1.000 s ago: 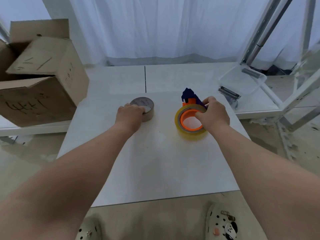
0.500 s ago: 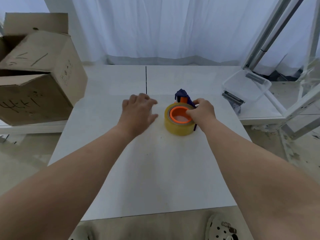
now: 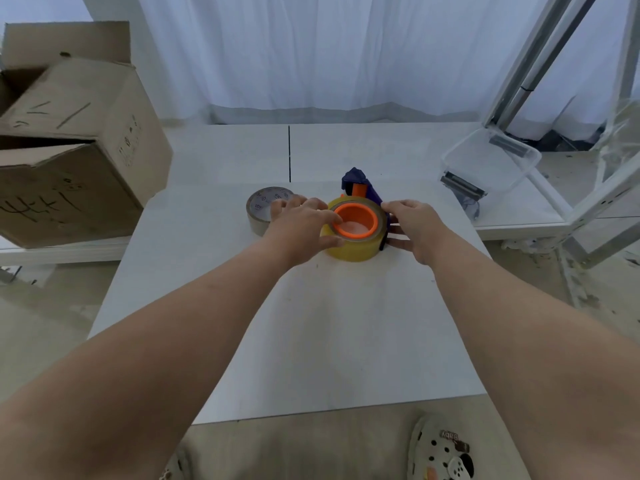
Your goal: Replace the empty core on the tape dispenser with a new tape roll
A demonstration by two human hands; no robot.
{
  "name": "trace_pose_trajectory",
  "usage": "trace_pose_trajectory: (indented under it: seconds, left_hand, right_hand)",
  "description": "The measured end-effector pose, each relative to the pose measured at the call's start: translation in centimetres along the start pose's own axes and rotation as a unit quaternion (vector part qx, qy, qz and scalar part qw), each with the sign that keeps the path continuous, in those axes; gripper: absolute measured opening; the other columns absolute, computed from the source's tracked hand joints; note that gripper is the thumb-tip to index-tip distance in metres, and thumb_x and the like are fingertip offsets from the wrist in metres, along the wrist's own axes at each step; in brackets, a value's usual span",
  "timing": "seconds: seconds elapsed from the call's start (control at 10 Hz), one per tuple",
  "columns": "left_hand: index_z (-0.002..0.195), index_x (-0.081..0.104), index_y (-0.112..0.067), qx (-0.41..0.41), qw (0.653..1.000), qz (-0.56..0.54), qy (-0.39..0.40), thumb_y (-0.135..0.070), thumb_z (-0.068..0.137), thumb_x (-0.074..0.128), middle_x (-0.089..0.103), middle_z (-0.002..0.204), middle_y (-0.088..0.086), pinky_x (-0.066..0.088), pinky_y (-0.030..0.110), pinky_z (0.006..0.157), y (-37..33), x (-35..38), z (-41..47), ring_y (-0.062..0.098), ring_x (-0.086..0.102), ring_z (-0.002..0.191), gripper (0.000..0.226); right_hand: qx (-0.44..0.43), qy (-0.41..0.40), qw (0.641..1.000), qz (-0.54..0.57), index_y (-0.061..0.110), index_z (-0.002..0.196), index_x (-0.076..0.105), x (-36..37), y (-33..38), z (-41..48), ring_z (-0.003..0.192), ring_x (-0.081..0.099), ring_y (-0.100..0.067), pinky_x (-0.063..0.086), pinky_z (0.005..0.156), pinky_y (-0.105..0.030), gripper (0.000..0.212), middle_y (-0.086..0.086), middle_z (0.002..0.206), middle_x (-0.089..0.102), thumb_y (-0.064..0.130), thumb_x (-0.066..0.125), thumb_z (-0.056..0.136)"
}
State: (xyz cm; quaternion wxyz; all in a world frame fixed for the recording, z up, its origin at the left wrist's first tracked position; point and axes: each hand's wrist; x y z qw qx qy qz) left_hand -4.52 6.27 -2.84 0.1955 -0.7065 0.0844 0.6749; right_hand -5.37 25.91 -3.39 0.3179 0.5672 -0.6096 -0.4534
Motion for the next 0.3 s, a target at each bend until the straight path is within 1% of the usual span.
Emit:
trace_pose_trajectory:
  seconds: [0.1, 0.2, 0.3]
  left_hand:
    - [0.131, 0.048, -0.039, 0.000, 1.000, -0.004, -0.002, -0.059, 0.085, 0.049, 0.044, 0.142, -0.004, 0.018, 0.047, 0.105, 0.2, 0.0, -0.1, 0.024, 0.026, 0.135, 0.050]
    - [0.132, 0.047, -0.038, -0.011, 1.000, -0.008, -0.007, -0.062, 0.085, 0.046, 0.045, 0.141, -0.002, 0.018, 0.048, 0.105, 0.3, -0.7, -0.8, 0.025, 0.028, 0.135, 0.053]
    - [0.132, 0.047, -0.035, -0.020, 0.999, 0.018, -0.035, -0.063, 0.086, 0.043, 0.046, 0.141, -0.001, 0.019, 0.048, 0.106, 0.8, -2.2, -1.5, 0.025, 0.029, 0.135, 0.054]
  right_hand:
    - [-0.009, -0.020, 0.998, -0.052, 0.012, 0.108, 0.057, -0.1, 0.3, -0.2, 0.106, 0.059, -0.027, 0.052, 0.089, -0.041, 0.022, -0.011, 0.111, 0.061, 0.024, 0.058, 0.090]
    - [-0.048, -0.046, 0.987, -0.145, 0.010, 0.111, 0.056, -0.1, 0.5, -0.5, 0.099, 0.054, -0.024, 0.051, 0.088, -0.040, 0.026, -0.012, 0.118, 0.059, 0.023, 0.057, 0.089]
    - [-0.101, -0.094, 0.955, -0.262, 0.008, 0.121, 0.052, 0.0, 1.4, -1.7, 0.096, 0.050, -0.021, 0.045, 0.082, -0.032, 0.035, -0.010, 0.118, 0.057, 0.021, 0.055, 0.088]
Point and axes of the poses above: each hand's wrist, its own z-axis towards the middle knuckle, its own x-axis out of the palm, y = z × x
